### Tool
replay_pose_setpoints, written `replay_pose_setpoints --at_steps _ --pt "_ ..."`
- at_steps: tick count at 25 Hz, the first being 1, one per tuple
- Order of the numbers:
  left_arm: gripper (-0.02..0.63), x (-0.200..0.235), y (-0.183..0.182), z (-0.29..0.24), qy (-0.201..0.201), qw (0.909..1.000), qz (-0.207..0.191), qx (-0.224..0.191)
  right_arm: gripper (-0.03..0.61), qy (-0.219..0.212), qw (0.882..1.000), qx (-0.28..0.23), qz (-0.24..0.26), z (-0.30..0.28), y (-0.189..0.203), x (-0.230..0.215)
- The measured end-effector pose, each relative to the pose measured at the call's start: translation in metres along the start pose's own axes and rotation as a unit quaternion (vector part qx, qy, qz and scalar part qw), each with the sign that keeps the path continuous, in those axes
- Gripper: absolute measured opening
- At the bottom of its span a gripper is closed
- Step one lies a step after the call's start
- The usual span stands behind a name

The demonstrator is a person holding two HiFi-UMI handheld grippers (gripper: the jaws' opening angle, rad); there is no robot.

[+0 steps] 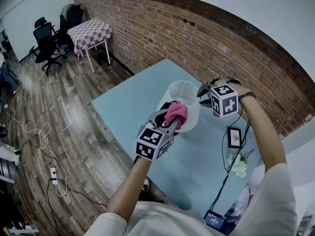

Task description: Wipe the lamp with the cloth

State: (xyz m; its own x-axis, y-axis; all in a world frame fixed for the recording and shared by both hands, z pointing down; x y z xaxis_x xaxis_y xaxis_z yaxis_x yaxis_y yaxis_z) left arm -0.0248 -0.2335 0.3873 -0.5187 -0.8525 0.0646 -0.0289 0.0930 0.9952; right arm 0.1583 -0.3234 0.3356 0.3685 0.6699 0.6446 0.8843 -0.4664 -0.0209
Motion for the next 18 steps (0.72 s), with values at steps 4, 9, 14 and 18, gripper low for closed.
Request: replay_pose_setpoints --at_steps 4,9,14,18 --pt "0.138 0.006 0.003 0.003 -0.014 0.9998 0.016 -0.006 0.12 -0.012 1.0 0.004 -0.01 0.0 -0.004 -0.003" --pt "0.138 0.009 0.007 0.002 -0.023 0.9993 0.029 -0.012 0.103 -0.033 0.999 0.016 -0.024 0.004 -0.012 -0.001" --pt "0.138 0.008 0.005 0.006 -0.03 0.9991 0.026 -0.012 0.092 -0.072 0.994 0.012 -0.076 0.011 -0.014 -0.002" --pt "0.138 0.013 0.005 0.012 -0.039 0.9987 0.028 -0.017 0.08 -0.121 0.981 0.017 -0.151 0.016 -0.017 -0.006"
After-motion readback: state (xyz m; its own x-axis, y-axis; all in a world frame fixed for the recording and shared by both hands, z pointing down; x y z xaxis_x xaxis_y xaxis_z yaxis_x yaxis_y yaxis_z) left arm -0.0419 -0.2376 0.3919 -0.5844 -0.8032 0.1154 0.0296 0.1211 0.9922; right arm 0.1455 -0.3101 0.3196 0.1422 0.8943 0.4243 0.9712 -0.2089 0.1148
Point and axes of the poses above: the fingertips, and each gripper's own axes: z backward along the fingers, x to its left, y out of its underside, the point moved 10 cm from there along z, backward along the fingers, and after that the axes turned 13 degrees about y, right-handed, at the moved point
